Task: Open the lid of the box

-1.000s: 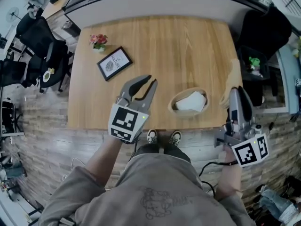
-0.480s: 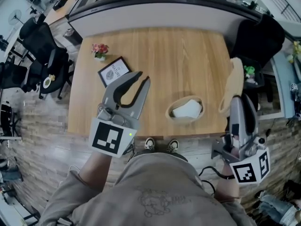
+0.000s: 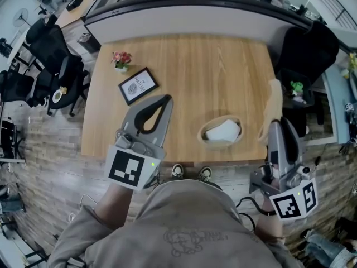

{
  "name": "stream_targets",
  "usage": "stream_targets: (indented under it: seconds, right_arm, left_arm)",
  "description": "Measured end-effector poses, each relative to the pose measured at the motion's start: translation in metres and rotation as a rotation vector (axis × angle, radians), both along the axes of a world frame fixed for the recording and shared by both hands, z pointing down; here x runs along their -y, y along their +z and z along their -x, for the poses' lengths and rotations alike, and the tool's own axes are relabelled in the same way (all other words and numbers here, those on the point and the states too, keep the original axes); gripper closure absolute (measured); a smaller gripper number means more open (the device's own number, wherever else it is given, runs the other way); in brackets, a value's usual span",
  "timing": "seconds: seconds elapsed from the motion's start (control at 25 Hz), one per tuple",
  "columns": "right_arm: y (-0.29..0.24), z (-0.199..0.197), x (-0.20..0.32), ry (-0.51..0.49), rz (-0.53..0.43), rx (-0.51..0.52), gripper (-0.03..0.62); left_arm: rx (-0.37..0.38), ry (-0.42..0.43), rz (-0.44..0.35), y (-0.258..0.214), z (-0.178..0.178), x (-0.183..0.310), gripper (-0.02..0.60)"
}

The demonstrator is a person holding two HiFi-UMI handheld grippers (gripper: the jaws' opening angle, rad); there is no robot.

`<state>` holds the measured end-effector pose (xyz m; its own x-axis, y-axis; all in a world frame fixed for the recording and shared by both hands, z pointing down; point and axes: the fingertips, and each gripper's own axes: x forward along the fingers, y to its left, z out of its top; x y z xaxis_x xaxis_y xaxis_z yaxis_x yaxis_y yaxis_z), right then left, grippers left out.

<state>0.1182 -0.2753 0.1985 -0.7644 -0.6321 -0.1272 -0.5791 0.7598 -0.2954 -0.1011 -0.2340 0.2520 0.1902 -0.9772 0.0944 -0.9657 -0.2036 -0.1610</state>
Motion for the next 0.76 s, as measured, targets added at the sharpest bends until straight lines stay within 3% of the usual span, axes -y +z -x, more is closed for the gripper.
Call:
stream_targets:
  seconds: [0.76]
  right_arm:
    - [0.0101, -0.0025, -0.0051, 0.002, 0.029, -0.043, 0.513]
  left_arm:
    - [-0.032, 0.040, -0.045, -0.0051, -0.0044, -0.0021, 0.581]
